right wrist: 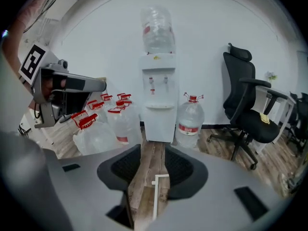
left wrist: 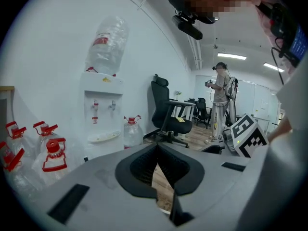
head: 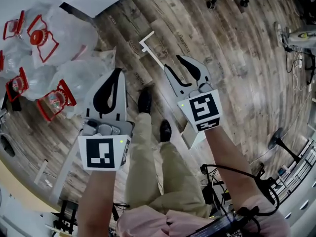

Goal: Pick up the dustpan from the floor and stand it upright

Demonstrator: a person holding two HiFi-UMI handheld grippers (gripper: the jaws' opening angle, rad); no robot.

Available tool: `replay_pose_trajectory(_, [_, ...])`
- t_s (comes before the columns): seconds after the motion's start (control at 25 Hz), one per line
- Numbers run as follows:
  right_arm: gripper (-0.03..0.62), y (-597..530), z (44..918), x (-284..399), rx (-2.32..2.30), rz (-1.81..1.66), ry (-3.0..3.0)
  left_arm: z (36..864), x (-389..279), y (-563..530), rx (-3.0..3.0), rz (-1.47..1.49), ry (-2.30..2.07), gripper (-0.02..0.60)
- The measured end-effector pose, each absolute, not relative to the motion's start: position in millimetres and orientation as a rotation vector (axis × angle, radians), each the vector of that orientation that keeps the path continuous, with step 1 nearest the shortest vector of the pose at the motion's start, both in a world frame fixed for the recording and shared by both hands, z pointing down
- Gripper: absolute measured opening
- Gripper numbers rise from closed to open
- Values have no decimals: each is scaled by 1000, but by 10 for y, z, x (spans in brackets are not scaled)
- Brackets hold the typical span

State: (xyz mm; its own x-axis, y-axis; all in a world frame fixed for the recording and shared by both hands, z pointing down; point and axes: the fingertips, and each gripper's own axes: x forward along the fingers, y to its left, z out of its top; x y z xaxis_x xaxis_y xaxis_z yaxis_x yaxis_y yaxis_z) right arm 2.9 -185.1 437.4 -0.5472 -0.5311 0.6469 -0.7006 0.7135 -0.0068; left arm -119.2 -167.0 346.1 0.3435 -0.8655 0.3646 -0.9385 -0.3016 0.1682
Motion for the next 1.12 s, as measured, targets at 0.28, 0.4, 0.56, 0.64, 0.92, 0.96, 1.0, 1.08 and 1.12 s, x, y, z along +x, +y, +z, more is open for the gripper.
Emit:
replay_pose_trajectory(0.28, [153,-1874,5137,-159,843,371,-2249,4179,-1372,-1733,2241,323,-1579,12])
replay_pose_trajectory(0.4, [150,-1876,5501,-189,820,382,-2221,4480,-1386,-1760,2248,350,-1557,12])
replay_pose_trajectory(0.56, [147,-1885,5937,-229,805,416,-2183,4773,-1486,-1851,2280,354,-1571,12])
replay_pose_trajectory(0.64, [147,-1899,6109,-249,801,423,-2170,4910,-1532,-1887,2276,354,-1573,12])
replay_pose_trajectory(0.92, [146,-2038,6623,-245,812,436,-2129,5364,-1518,-1971,2248,384,-1524,12])
replay_pose_trajectory(0.96, [146,-2058,6699,-242,813,440,-2123,5422,-1524,-1990,2250,386,-1521,14])
replay_pose_trajectory(1.0, [146,-2073,6779,-243,812,443,-2116,5480,-1533,-2008,2252,389,-1518,12])
replay_pose_trajectory(1.08, [146,-2084,6940,-253,800,447,-2105,5595,-1550,-2039,2255,398,-1516,14])
replay_pose_trajectory(1.12, [146,-2080,7019,-258,790,447,-2100,5648,-1555,-2052,2256,401,-1517,12])
